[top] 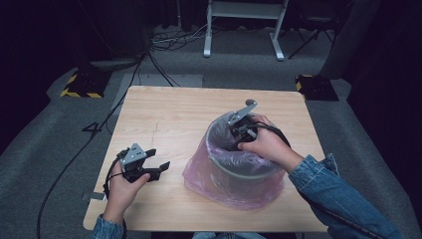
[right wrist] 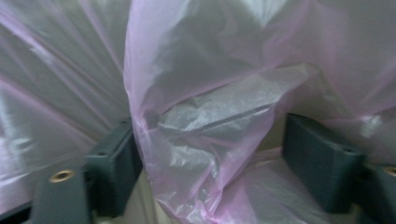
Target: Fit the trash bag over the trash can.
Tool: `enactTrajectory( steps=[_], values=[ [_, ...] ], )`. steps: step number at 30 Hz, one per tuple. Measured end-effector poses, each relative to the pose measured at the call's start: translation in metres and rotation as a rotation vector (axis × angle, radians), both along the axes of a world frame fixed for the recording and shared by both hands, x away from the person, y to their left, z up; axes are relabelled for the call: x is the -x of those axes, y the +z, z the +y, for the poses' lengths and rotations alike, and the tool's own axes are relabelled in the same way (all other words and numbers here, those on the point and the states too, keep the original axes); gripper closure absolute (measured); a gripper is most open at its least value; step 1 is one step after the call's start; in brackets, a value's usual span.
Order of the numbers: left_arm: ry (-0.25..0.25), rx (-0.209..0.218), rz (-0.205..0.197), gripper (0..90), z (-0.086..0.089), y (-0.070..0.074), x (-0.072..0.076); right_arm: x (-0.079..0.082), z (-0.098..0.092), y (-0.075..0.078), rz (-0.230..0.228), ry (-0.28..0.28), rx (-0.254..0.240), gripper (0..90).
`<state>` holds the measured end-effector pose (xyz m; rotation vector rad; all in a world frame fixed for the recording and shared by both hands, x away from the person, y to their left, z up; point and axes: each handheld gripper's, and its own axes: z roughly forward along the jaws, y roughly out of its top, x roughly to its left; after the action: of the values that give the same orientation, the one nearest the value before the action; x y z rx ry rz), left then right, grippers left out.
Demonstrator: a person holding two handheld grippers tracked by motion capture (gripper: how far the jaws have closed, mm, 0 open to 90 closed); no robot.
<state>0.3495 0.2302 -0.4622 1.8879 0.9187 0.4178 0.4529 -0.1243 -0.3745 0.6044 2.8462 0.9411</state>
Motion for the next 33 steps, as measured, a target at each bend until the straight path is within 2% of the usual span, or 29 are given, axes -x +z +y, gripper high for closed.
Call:
enactTrajectory(
  steps=[3,8,11,14,18,22,24,30,33],
  values=[
    [-0.004,-0.004,0.003,26.0,0.000,0.000,0.000,-0.001,0.002,-0.005,0.035,0.005,0.027,27.2],
    [-0.010,-0.011,0.002,25.8,-0.001,-0.001,0.000,0.000,0.005,-0.015,0.078,0.002,0.097,23.1],
    [-0.012,-0.011,0.001,25.7,-0.001,-0.001,0.000,0.000,0.005,-0.015,0.076,0.010,0.091,23.8],
    [-0.010,-0.005,0.003,25.7,-0.001,-0.001,0.000,0.001,0.003,-0.006,0.058,0.003,0.049,24.5],
    [-0.012,-0.006,0.002,25.7,-0.001,-0.001,0.000,0.004,-0.004,0.019,0.015,-0.008,-0.036,25.6],
    [-0.018,-0.003,0.005,25.7,-0.003,0.000,0.000,0.011,-0.016,0.055,-0.038,-0.008,-0.109,29.7],
    [-0.022,0.014,0.007,25.8,-0.003,0.000,0.000,0.016,-0.024,0.072,-0.072,-0.011,-0.149,30.6],
    [-0.023,0.017,0.008,25.8,-0.004,0.000,0.000,0.037,-0.048,0.107,-0.123,0.003,-0.179,37.9],
    [-0.023,0.020,0.009,25.7,-0.004,0.000,0.000,0.047,-0.057,0.115,-0.128,0.011,-0.178,41.4]
  ],
)
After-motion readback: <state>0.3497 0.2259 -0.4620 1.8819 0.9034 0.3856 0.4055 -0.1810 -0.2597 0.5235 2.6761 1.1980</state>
